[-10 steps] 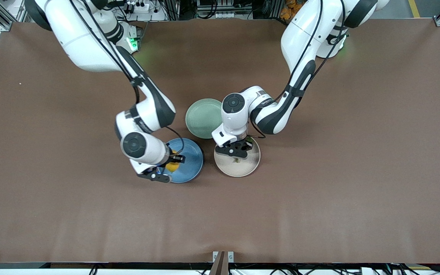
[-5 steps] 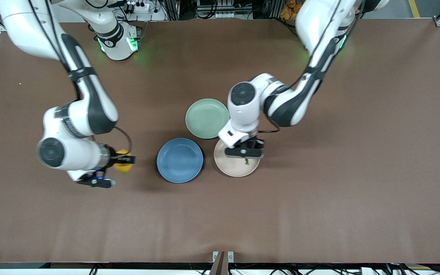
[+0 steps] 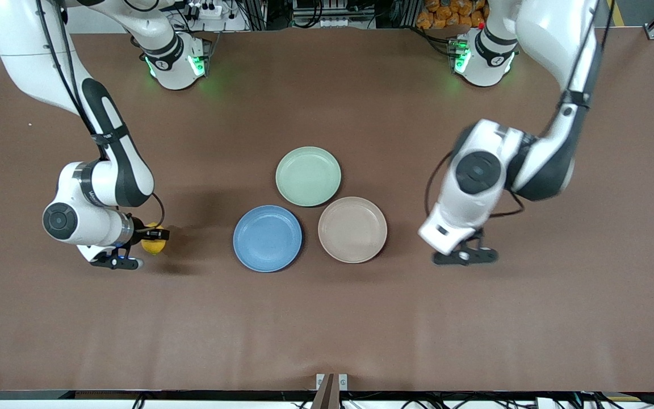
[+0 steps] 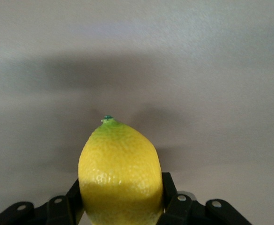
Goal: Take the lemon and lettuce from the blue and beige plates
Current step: 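Carry the lemon away from the plates while the left gripper carries lettuce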
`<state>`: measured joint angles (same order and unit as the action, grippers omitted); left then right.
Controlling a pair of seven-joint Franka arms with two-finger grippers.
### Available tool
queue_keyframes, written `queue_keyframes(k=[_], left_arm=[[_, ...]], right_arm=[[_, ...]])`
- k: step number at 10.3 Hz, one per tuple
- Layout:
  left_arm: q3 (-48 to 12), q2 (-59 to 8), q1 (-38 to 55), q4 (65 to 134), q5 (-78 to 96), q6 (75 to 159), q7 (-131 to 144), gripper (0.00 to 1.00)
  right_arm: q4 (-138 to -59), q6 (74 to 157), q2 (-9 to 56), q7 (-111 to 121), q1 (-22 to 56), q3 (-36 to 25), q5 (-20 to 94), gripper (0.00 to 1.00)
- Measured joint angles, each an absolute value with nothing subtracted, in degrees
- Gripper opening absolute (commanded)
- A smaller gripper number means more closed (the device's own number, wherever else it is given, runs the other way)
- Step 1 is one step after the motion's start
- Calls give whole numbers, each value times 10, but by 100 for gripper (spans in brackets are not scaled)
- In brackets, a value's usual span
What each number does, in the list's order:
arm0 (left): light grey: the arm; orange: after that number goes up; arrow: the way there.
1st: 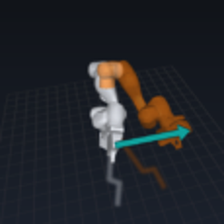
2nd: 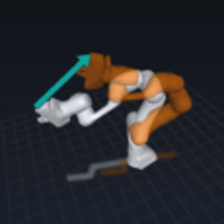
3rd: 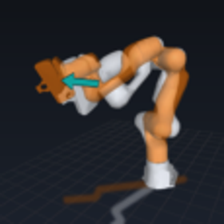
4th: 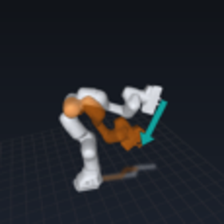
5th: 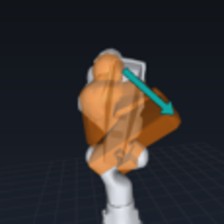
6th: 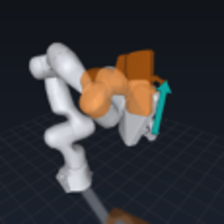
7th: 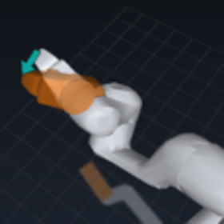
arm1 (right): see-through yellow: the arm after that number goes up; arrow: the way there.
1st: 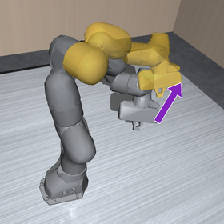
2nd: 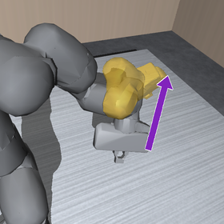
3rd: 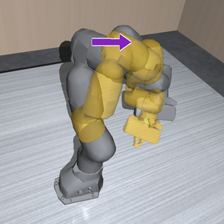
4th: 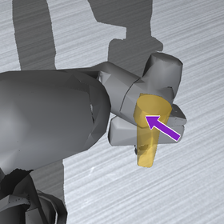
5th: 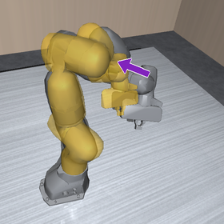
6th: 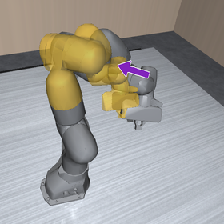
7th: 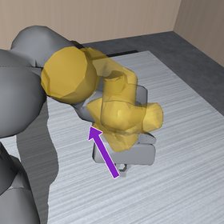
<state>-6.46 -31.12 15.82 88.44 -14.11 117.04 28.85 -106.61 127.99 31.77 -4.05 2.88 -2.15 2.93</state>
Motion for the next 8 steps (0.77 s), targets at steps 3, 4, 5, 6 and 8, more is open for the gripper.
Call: queue_keyframes(k=[3, 4, 5, 6, 8], left_arm=[[-65, -383, 105, 894, -141, 1175, 273, 66], [-65, -396, 91, 892, -141, 1179, 273, 100], [-65, -397, 79, 888, -141, 1179, 272, 100], [-66, -390, 71, 880, -141, 1178, 272, 100], [-66, -352, 66, 865, -141, 1160, 272, 100]], right_arm=[[-1068, 1280, 317, 0, 22, -45, 29, 37], [-1070, 1280, 318, 3, 21, -46, 29, 91], [-1073, 1280, 319, 4, 21, -45, 29, 100], [-1075, 1280, 319, 4, 22, -45, 29, 100], [-1068, 1274, 317, 4, 22, -44, 30, 100]])
